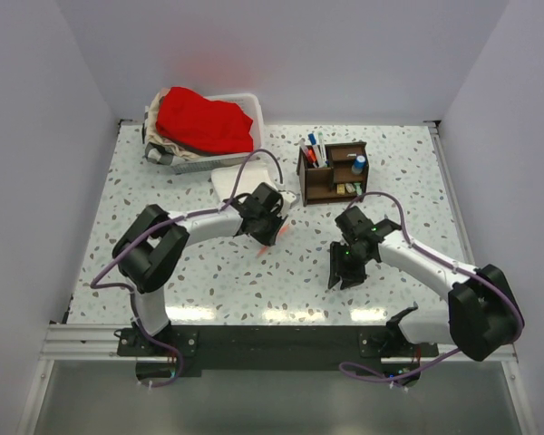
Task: Sort the stationery into containers
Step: Pick up the pen cap from the center of the board.
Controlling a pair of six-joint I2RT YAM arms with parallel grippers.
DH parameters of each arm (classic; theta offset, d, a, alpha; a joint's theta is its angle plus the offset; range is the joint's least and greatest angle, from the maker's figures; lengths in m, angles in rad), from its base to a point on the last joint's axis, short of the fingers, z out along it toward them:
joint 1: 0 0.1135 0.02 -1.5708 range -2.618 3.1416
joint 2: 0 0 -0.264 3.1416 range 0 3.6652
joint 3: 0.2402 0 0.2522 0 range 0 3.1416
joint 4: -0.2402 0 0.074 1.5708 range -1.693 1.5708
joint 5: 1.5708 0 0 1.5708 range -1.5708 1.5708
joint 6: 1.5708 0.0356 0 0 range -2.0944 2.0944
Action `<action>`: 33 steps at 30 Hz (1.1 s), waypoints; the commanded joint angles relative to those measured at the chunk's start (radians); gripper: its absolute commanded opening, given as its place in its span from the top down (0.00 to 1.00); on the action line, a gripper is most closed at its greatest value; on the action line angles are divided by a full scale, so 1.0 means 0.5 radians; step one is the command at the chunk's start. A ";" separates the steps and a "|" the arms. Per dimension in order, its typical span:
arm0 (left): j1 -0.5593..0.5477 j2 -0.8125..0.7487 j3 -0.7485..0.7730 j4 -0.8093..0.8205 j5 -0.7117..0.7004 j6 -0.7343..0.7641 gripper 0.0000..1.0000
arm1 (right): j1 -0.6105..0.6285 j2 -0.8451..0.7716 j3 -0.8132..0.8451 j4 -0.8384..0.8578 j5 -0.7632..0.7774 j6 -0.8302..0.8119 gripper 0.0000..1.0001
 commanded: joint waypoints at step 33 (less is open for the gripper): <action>-0.059 0.146 -0.111 -0.169 -0.082 -0.134 1.00 | 0.265 0.280 -0.188 0.390 0.449 0.193 0.63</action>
